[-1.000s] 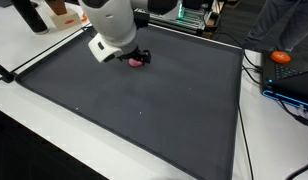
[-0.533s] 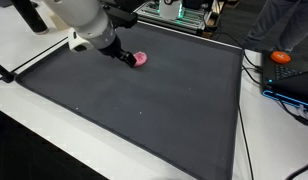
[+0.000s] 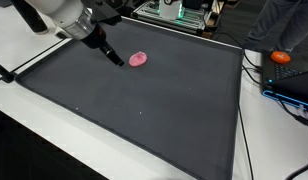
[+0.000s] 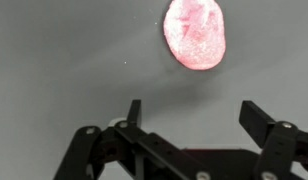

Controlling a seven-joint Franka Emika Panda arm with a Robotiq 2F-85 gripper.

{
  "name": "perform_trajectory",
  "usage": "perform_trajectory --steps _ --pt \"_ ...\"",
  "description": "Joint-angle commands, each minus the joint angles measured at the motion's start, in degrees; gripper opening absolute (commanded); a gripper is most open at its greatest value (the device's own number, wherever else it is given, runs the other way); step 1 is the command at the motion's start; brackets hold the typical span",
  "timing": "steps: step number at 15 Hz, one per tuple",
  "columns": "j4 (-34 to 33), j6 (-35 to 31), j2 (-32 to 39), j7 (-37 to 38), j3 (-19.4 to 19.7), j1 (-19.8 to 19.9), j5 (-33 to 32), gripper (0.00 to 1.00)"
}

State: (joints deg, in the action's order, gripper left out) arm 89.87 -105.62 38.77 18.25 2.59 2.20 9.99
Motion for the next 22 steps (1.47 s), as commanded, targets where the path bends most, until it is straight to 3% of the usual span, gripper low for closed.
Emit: perform_trajectory --steps 1,10,22 --pt "6.2 -2.3 -3.5 4.5 0.8 1.7 6.4 1.0" --pt "16.7 -9.1 -8.3 8.8 2.0 3.3 17.8 1.0" --pt "22.4 -9.9 -15.3 6.1 1.9 2.3 17.5 1.0"
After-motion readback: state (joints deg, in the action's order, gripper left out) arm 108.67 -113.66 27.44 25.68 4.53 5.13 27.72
